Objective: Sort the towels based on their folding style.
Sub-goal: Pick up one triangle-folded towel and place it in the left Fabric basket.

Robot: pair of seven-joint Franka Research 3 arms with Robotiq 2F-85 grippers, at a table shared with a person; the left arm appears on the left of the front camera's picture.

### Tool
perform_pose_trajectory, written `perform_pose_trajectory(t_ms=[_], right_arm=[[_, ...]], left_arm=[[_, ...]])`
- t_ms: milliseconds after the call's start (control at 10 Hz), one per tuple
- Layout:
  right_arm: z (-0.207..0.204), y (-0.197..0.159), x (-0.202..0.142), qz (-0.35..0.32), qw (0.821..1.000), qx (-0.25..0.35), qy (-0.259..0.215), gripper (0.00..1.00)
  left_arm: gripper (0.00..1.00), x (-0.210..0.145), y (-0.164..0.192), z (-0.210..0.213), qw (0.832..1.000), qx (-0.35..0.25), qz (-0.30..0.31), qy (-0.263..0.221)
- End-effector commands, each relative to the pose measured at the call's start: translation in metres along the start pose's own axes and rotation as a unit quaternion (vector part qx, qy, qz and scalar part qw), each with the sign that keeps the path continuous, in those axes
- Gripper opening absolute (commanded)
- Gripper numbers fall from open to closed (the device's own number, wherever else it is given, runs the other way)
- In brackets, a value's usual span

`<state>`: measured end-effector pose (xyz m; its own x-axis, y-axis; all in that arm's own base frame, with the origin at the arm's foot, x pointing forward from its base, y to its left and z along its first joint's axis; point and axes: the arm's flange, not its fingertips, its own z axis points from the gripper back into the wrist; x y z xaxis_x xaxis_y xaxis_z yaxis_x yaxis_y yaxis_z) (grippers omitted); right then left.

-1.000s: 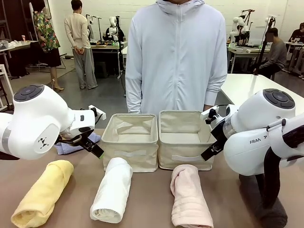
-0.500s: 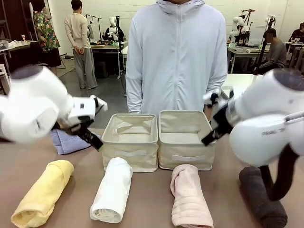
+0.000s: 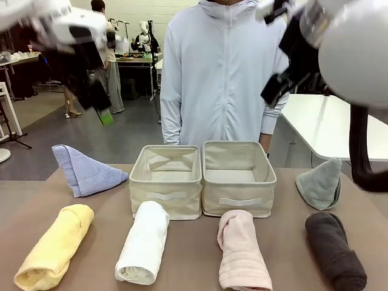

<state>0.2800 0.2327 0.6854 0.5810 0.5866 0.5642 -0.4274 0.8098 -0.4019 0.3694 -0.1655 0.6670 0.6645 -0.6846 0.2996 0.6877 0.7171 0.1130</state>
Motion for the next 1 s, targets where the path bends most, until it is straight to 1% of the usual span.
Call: perform_pose_trajectory(t_ms=[0,100,500,600,700,800,900], right_arm=[[-0.017,0.003,0.012,-0.008,0.998,-0.053,0.037,1.0],[0.0,0.0,0.0,0.0,1.0,0.0,0.0,1.0],[0.0,0.0,0.0,0.0,1.0,0.0,0.0,1.0],[0.004,0.001,0.008,0.001,1.0,-0.007,0.01,1.0],[-0.001,-0.03,0.001,-0.035,0.993,0.108,0.044,1.0],[-0.007,-0.065,-0.011,-0.06,0.97,0.231,0.043,1.0],[-0.015,-0.111,-0.028,-0.076,0.934,0.348,0.034,1.0]], left_arm=[[1.0,0.006,0.002,0.009,0.999,0.041,0.013,-0.031],[1.0,0.0,0.0,0.0,1.0,0.0,0.0,0.0],[1.0,0.0,0.0,0.0,1.0,0.0,0.0,0.0],[1.0,0.0,0.0,0.0,1.0,0.0,0.0,0.0],[1.0,0.002,0.0,-0.002,1.0,0.004,0.003,0.007],[1.0,-0.009,0.025,0.004,0.993,-0.086,-0.077,-0.002],[1.0,-0.027,0.048,0.011,0.954,-0.176,-0.243,-0.017]])
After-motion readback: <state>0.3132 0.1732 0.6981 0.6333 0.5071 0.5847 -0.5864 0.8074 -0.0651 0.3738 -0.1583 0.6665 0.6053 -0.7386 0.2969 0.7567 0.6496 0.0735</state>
